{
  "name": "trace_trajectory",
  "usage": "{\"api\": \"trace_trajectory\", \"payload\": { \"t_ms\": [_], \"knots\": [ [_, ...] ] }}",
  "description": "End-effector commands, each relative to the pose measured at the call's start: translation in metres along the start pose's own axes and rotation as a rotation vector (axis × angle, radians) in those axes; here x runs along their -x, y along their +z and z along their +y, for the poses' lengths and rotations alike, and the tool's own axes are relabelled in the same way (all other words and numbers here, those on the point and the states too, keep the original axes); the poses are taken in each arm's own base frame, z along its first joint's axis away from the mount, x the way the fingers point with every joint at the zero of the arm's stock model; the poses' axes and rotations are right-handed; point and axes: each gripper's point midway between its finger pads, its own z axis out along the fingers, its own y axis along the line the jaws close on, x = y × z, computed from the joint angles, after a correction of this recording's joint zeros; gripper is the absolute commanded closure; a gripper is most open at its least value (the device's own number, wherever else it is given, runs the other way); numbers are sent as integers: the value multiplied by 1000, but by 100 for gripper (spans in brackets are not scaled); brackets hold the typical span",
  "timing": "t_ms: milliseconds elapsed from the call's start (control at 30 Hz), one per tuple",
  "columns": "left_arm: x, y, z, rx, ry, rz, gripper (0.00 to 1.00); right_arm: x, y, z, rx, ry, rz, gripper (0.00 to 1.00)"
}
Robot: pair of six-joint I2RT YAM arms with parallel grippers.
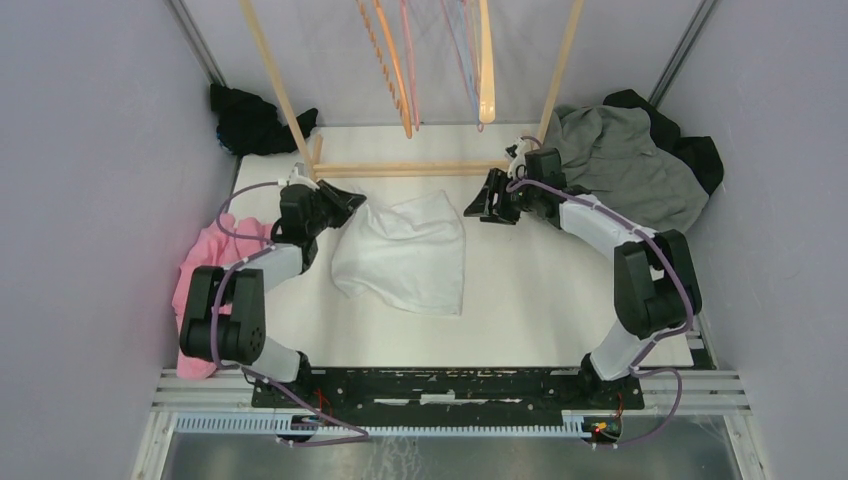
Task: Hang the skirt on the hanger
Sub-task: Flatten out the skirt at the center of the board.
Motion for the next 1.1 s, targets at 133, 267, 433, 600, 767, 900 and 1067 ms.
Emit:
{"api": "trace_trajectory", "payload": {
  "t_ms": [133, 267, 433, 600, 767, 900, 1067],
  "knots": [
    [25, -1, -33, -94, 128, -53, 38, -37, -21, 6, -67, -178, 53, 39],
    [27, -15, -24, 21, 153, -73, 22, -67, -27, -4, -157, -238, 80, 39],
    [38, -12, -6, 176, 200, -80, 21, -25, -14, -6, -230, -320, -2, 39],
    [41, 9, 14, 258, 216, -55, 22, 21, 22, -2, -223, -356, -52, 44],
    [44, 29, 39, 343, 244, -34, 23, 55, 63, 8, -162, -334, -79, 53],
    [46, 39, 55, 391, 261, -11, 23, 71, 83, 2, -180, -364, -69, 49],
    [45, 47, 63, 385, 254, 7, 23, 73, 102, -12, -207, -369, -34, 44]
  ]
}}
